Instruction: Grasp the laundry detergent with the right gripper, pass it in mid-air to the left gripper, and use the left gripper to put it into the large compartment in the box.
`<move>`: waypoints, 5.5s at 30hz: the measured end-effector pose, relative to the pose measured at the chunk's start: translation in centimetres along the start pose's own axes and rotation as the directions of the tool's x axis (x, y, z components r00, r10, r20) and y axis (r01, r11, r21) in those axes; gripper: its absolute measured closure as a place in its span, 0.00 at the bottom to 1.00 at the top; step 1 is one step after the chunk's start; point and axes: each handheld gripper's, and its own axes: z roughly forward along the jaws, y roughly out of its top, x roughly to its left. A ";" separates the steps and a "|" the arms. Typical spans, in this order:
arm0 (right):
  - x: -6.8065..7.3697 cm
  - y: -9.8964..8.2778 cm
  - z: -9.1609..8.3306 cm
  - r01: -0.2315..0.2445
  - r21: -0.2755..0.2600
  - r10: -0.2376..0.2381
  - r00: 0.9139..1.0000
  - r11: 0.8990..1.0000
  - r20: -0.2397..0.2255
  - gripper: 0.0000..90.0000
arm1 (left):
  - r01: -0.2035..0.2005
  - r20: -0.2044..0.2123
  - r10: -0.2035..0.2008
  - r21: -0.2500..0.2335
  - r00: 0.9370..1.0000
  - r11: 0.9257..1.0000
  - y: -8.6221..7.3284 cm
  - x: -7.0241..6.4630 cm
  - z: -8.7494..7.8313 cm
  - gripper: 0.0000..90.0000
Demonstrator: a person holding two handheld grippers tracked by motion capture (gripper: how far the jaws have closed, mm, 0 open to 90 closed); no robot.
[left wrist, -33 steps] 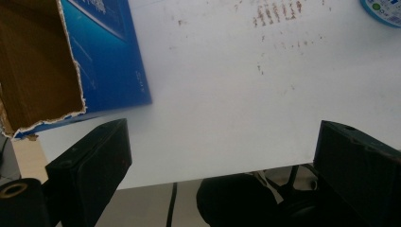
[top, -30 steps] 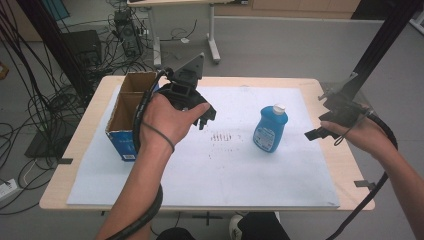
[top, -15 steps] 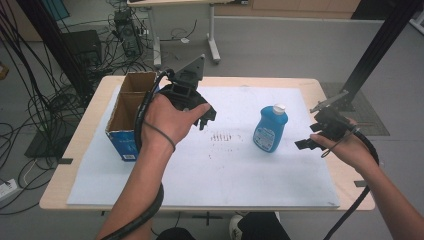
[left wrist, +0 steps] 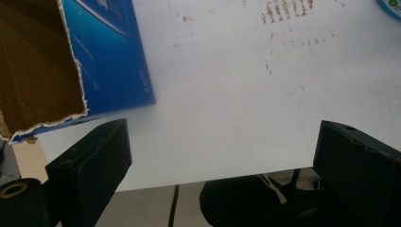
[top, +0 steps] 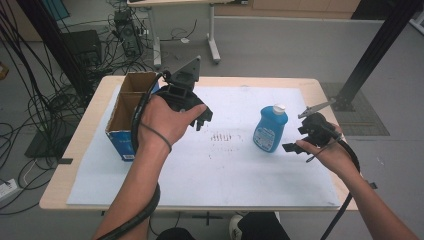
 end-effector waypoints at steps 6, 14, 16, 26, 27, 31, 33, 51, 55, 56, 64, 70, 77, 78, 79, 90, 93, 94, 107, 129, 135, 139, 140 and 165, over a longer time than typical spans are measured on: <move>0.4 0.1 1.2 -0.001 -0.041 0.001 1.000 0.999 0.008 0.04 | 0.003 -0.001 -0.003 -0.001 1.000 1.000 0.0 0.2 0.1 0.06; 0.9 0.3 2.4 0.000 -0.109 0.003 1.000 0.994 0.026 0.04 | 0.003 -0.003 -0.003 0.002 1.000 1.000 0.1 0.4 0.2 0.06; 0.9 0.3 2.9 -0.004 -0.127 0.008 1.000 0.992 0.028 0.04 | 0.004 -0.003 -0.004 0.003 1.000 1.000 0.1 0.4 0.3 0.06; 1.1 0.2 4.7 -0.021 -0.216 0.033 0.998 0.976 0.050 0.04 | 0.006 -0.007 -0.006 0.017 1.000 1.000 0.2 0.6 0.8 0.06; 1.1 0.2 5.0 -0.024 -0.235 0.039 0.997 0.972 0.060 0.04 | 0.007 -0.009 -0.007 0.018 1.000 1.000 0.2 0.7 0.8 0.06; 1.2 0.1 5.4 -0.025 -0.273 0.045 0.997 0.962 0.070 0.03 | 0.009 -0.010 -0.009 0.019 1.000 1.000 0.2 0.9 1.0 0.06; 1.2 0.1 5.6 -0.025 -0.283 0.048 0.996 0.959 0.072 0.03 | 0.010 -0.010 -0.010 0.019 1.000 1.000 0.2 0.9 1.0 0.06; 1.7 0.2 6.2 -0.002 -0.351 0.048 0.991 0.936 0.124 0.03 | 0.010 -0.004 -0.010 0.023 1.000 1.000 0.2 0.9 1.2 0.06; 1.8 0.3 6.2 0.001 -0.356 0.048 0.991 0.934 0.128 0.03 | 0.012 -0.006 -0.012 0.023 1.000 1.000 0.2 1.0 1.2 0.06; 1.8 0.3 6.3 0.000 -0.356 0.050 0.990 0.934 0.129 0.03 | 0.012 -0.006 -0.012 0.024 1.000 1.000 0.2 1.0 1.2 0.06; 1.8 0.4 6.1 0.011 -0.376 0.046 0.989 0.926 0.143 0.02 | 0.014 -0.008 -0.014 0.022 1.000 1.000 0.1 1.1 1.0 0.06; 1.9 0.4 6.1 0.013 -0.379 0.046 0.988 0.925 0.147 0.02 | 0.015 -0.009 -0.014 0.016 1.000 1.000 0.1 0.9 0.9 0.06; 1.9 0.5 6.1 0.017 -0.378 0.043 0.988 0.926 0.149 0.02 | 0.011 -0.009 -0.011 0.009 1.000 1.000 0.1 0.8 0.7 0.06; 1.9 0.5 6.1 0.017 -0.378 0.043 0.988 0.926 0.151 0.02 | 0.010 -0.010 -0.010 0.012 1.000 1.000 0.1 0.8 0.7 0.06; 1.9 0.5 6.1 0.018 -0.378 0.041 0.988 0.926 0.149 0.02 | 0.009 -0.009 -0.009 0.013 1.000 1.000 0.1 0.8 0.7 0.06; 2.0 0.6 6.3 0.027 -0.381 0.031 0.989 0.924 0.145 0.02 | 0.011 -0.013 -0.010 0.014 1.000 1.000 0.1 1.0 0.8 0.06; 2.1 0.6 6.3 0.025 -0.384 0.032 0.989 0.923 0.143 0.02 | 0.013 -0.014 -0.013 0.014 1.000 1.000 0.1 1.0 0.8 0.06; 2.1 0.6 6.3 0.025 -0.383 0.033 0.989 0.923 0.144 0.02 | 0.013 -0.014 -0.012 0.014 1.000 1.000 0.1 1.0 0.8 0.06; 2.1 0.6 6.2 0.027 -0.387 0.030 0.990 0.922 0.140 0.02 | 0.010 -0.013 -0.010 0.015 1.000 1.000 0.2 0.9 0.7 0.06; 2.0 0.6 6.2 0.029 -0.396 0.028 0.990 0.918 0.138 0.03 | 0.012 -0.014 -0.012 0.012 1.000 1.000 0.4 0.9 0.6 0.06; 2.1 0.6 6.3 0.029 -0.392 0.027 0.990 0.919 0.137 0.03 | 0.012 -0.013 -0.012 0.009 1.000 1.000 0.3 1.0 0.6 0.06; 2.1 0.6 6.3 0.028 -0.392 0.027 0.990 0.919 0.136 0.03 | 0.016 -0.010 -0.016 0.009 1.000 1.000 0.2 1.0 0.7 0.06; 2.1 0.6 6.3 0.030 -0.391 0.026 0.990 0.920 0.135 0.03 | 0.014 -0.011 -0.014 0.011 1.000 1.000 0.2 1.0 0.7 0.06; 2.0 0.6 6.4 0.020 -0.395 0.034 0.991 0.918 0.129 0.03 | 0.008 -0.017 -0.008 0.011 1.000 1.000 0.3 0.9 0.6 0.06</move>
